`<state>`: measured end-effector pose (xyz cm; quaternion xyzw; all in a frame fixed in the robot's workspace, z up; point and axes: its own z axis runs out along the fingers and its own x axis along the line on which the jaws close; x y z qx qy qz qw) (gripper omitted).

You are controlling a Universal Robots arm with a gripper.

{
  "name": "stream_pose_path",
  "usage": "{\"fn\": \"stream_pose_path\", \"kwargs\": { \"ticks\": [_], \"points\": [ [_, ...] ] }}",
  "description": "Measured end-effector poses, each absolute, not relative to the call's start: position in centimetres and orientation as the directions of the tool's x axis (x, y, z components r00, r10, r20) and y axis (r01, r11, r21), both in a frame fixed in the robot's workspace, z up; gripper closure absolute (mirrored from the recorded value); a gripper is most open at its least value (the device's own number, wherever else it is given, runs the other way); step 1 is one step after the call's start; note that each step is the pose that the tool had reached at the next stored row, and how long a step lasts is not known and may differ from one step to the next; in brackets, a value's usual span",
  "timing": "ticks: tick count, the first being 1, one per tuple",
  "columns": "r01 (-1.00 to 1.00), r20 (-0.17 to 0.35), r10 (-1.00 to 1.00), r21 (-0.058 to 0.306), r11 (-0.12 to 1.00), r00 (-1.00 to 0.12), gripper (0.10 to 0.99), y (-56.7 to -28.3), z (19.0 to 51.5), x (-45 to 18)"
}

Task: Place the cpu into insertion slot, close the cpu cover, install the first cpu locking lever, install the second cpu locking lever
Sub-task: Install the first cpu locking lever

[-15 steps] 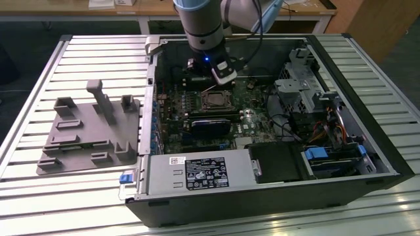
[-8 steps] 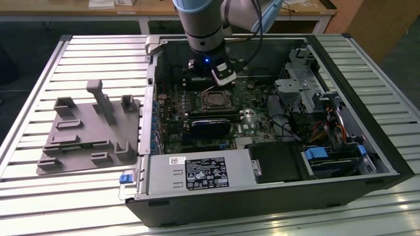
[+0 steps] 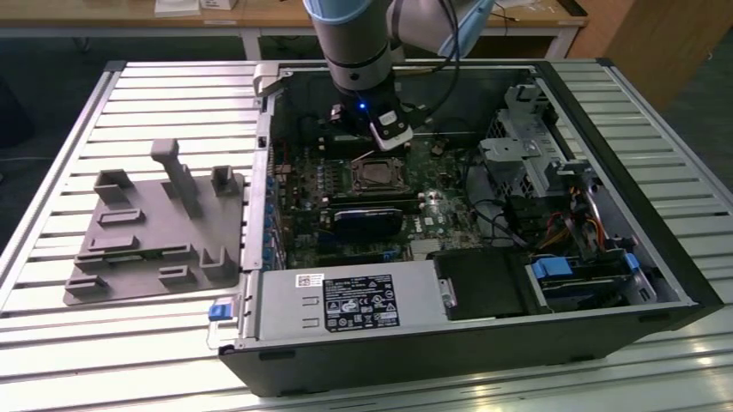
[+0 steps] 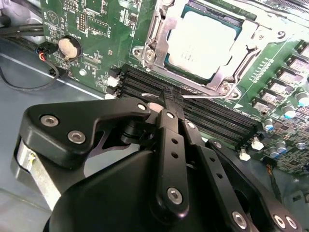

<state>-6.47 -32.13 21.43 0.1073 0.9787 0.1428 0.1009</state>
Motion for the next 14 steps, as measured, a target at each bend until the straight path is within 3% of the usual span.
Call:
{"fn": "stream_pose_path", "kwargs": {
  "ticks": [14],
  "points": [
    [0.208,-0.180,0.265,0.284,0.936,-0.947,0.984,-31.99,21.06,-6.48]
  ]
}}
